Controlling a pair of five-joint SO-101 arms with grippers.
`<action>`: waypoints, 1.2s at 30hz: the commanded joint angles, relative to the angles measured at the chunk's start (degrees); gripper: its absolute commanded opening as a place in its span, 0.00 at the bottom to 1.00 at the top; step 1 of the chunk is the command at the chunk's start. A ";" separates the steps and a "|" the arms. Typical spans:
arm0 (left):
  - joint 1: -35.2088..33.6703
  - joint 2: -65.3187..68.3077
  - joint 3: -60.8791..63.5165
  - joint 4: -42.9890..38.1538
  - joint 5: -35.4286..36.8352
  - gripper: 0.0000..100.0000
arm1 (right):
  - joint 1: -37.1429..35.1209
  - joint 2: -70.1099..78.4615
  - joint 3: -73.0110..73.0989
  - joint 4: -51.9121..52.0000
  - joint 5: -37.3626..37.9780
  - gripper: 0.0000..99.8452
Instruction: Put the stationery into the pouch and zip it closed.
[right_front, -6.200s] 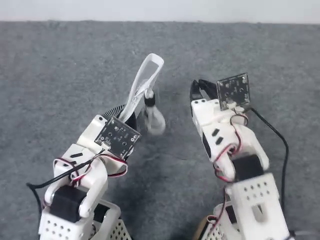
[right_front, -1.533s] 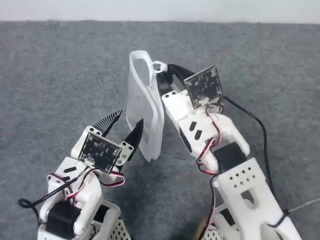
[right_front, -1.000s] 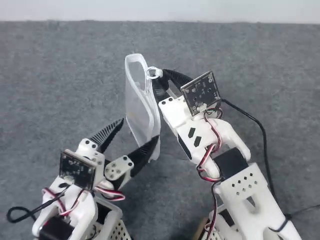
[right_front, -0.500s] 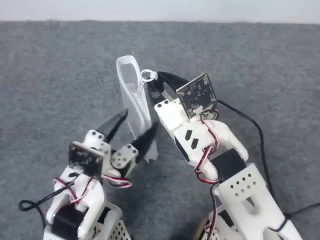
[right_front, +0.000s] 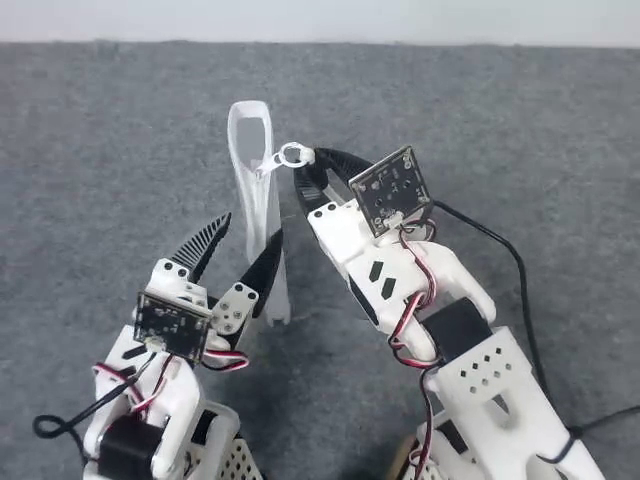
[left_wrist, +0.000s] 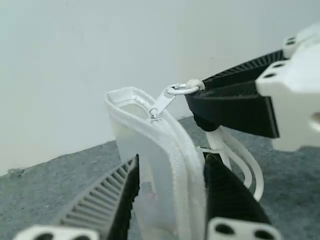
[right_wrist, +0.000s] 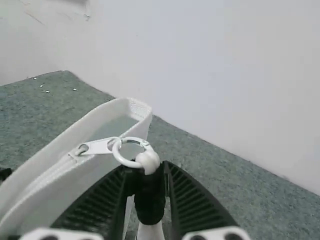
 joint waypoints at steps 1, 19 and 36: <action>-0.53 0.00 -2.77 0.44 -2.29 0.16 | -0.31 -2.24 -0.79 1.63 0.62 0.01; -0.62 -0.35 5.41 -10.55 1.14 0.10 | -0.40 -2.33 -0.79 2.15 0.70 0.01; -1.14 -0.44 6.02 -5.54 0.88 0.01 | 3.38 -1.54 -1.76 -9.10 7.12 0.01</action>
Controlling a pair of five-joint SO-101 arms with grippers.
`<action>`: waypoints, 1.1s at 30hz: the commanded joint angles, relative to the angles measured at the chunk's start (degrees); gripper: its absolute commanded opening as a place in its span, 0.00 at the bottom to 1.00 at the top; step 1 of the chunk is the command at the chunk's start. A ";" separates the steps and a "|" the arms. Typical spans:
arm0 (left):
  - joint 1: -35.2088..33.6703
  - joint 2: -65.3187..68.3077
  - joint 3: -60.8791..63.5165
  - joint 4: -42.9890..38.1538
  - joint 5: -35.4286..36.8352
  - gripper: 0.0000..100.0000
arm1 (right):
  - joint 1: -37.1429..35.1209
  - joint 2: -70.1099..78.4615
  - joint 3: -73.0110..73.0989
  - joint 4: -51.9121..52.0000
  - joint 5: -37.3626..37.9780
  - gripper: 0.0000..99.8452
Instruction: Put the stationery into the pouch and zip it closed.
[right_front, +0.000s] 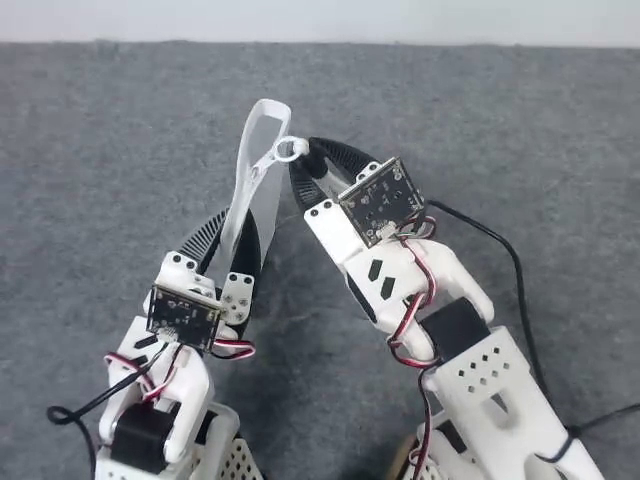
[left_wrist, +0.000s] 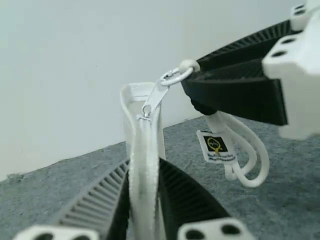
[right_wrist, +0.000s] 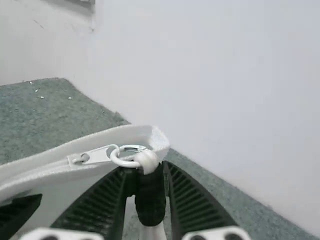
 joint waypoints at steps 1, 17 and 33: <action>-0.62 -0.44 -0.04 1.23 0.53 0.01 | 3.12 -1.36 -1.76 -4.00 1.05 0.01; -3.69 -0.44 0.04 1.32 0.97 0.01 | 9.19 18.59 -16.26 -5.32 1.41 0.01; -3.69 -0.44 0.04 1.41 0.97 0.01 | 12.09 30.73 -30.42 -3.47 1.76 0.01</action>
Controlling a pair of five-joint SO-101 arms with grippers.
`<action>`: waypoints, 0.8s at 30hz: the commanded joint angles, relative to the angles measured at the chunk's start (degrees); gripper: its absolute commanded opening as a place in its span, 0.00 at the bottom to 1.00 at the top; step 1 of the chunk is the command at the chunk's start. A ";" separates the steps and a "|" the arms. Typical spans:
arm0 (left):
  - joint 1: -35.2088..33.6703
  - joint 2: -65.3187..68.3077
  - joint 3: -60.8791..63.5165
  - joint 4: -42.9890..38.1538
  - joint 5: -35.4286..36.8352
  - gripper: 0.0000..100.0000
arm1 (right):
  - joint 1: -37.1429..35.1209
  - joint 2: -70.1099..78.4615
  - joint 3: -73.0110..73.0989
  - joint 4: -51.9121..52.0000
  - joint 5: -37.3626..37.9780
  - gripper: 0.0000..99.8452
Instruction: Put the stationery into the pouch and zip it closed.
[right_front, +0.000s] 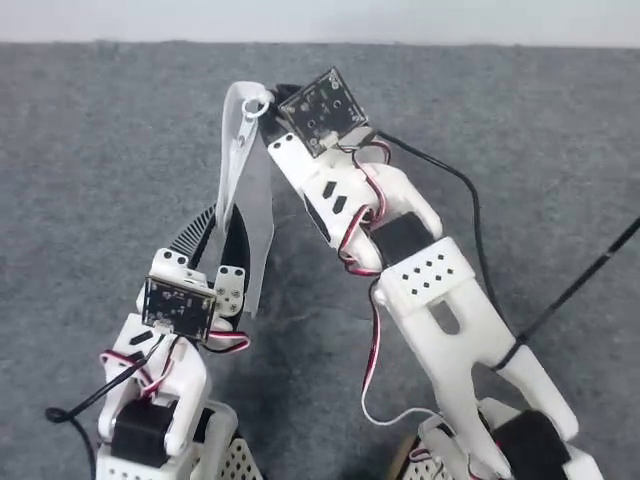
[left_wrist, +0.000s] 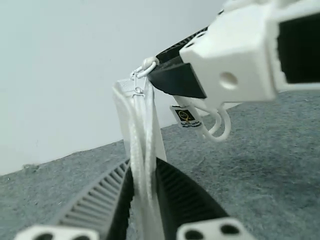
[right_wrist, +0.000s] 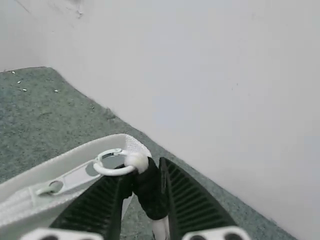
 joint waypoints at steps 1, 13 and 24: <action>-0.53 -1.14 0.04 1.58 1.05 0.01 | 8.04 -1.19 -6.68 0.92 0.79 0.01; -0.53 -1.14 -0.57 1.58 0.79 0.01 | 7.69 -12.79 -6.68 19.03 0.97 0.01; 0.09 -1.14 -6.20 7.82 0.70 0.16 | 7.60 -27.56 -6.42 44.62 4.40 0.01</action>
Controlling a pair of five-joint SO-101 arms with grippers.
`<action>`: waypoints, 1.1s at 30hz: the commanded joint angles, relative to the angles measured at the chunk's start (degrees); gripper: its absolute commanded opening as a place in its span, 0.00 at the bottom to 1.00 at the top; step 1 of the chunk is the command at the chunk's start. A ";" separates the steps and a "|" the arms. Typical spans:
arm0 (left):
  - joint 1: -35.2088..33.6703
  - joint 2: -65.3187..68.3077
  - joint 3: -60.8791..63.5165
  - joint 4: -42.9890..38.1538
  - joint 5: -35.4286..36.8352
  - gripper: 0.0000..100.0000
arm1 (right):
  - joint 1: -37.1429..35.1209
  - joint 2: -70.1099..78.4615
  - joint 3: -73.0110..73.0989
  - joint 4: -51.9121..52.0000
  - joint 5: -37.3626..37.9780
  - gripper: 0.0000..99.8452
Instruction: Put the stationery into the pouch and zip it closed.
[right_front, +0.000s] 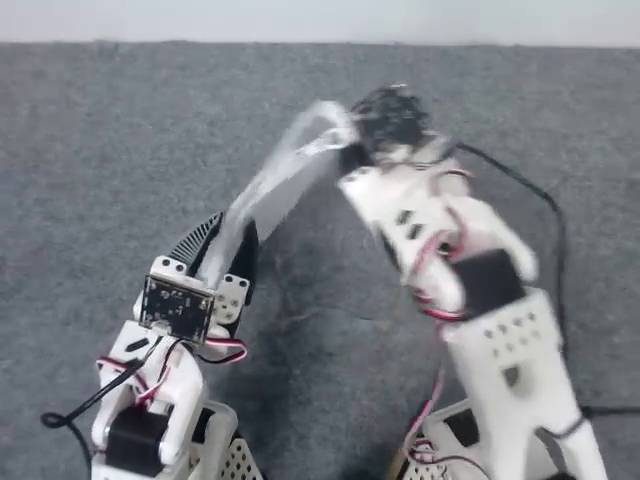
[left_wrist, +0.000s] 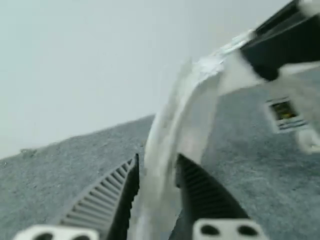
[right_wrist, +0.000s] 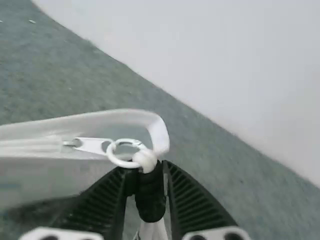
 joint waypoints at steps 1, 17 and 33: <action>0.26 -0.44 -3.91 1.41 0.70 0.17 | 1.27 -7.16 -3.78 6.81 0.97 0.01; 20.66 -0.35 -14.81 15.82 -9.41 0.21 | -2.42 -25.71 12.40 14.20 1.05 0.01; 29.10 -0.35 -1.71 4.48 -1.58 0.24 | -9.98 -34.42 12.57 25.27 0.62 0.01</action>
